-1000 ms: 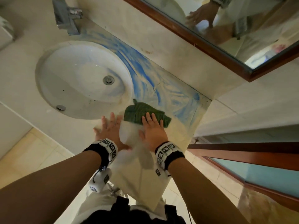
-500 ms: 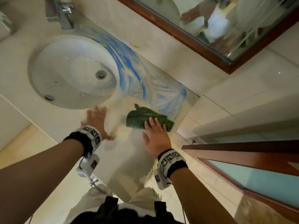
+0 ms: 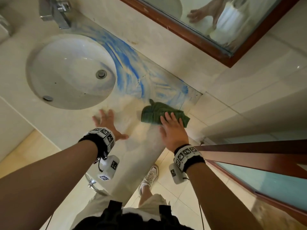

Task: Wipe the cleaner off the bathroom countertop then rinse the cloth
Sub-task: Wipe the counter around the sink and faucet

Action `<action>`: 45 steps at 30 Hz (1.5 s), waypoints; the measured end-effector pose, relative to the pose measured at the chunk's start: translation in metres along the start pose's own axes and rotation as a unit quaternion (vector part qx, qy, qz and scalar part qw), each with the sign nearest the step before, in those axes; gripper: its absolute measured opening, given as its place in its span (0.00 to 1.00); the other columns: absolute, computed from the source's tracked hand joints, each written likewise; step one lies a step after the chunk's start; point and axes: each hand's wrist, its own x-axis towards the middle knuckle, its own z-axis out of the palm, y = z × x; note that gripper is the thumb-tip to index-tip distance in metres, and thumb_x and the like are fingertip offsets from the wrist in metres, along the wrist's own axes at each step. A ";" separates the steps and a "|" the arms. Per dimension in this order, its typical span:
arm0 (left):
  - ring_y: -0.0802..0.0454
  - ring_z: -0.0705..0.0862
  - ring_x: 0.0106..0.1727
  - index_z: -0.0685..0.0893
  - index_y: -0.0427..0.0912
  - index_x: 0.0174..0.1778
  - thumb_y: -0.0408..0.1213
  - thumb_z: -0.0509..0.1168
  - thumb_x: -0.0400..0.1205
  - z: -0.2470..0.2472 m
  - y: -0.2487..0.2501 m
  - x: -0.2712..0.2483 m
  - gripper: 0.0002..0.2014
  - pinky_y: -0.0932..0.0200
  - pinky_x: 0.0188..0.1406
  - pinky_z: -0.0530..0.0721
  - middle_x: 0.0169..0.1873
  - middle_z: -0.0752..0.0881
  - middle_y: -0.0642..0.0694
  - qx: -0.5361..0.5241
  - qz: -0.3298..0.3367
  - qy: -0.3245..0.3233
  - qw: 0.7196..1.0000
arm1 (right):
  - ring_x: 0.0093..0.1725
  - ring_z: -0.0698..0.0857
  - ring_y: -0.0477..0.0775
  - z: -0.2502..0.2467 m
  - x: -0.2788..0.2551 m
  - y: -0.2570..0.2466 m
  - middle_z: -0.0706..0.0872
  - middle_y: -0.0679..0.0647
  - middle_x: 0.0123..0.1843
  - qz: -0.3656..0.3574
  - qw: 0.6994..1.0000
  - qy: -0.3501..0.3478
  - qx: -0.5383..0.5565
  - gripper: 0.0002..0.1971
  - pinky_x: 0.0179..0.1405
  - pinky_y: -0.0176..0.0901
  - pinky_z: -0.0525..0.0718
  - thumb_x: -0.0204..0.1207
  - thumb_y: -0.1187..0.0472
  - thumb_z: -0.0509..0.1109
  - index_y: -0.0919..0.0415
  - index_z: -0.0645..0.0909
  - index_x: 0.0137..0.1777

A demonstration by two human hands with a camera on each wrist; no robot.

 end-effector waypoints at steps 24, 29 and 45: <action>0.32 0.29 0.81 0.29 0.58 0.82 0.61 0.81 0.61 -0.008 0.005 -0.003 0.71 0.31 0.80 0.50 0.82 0.26 0.49 -0.044 -0.015 -0.016 0.999 | 0.86 0.50 0.60 -0.010 -0.027 -0.010 0.56 0.55 0.87 0.022 1.000 0.008 -0.017 0.34 0.84 0.63 0.47 0.82 0.40 0.45 0.58 0.60 0.84; 0.31 0.28 0.81 0.28 0.59 0.82 0.60 0.81 0.61 -0.010 0.006 -0.002 0.71 0.30 0.79 0.51 0.81 0.25 0.49 -0.039 -0.021 -0.020 0.999 | 0.85 0.46 0.67 0.007 -0.016 -0.028 0.51 0.66 0.86 0.124 0.992 0.018 0.016 0.41 0.82 0.64 0.46 0.79 0.35 0.39 0.61 0.54 0.86; 0.29 0.30 0.81 0.27 0.57 0.82 0.64 0.81 0.58 -0.011 0.005 0.000 0.74 0.36 0.81 0.45 0.81 0.26 0.47 -0.033 -0.004 -0.008 0.999 | 0.85 0.45 0.68 -0.038 0.064 0.027 0.49 0.66 0.86 0.188 0.982 0.032 -0.016 0.39 0.84 0.63 0.45 0.82 0.34 0.41 0.59 0.47 0.87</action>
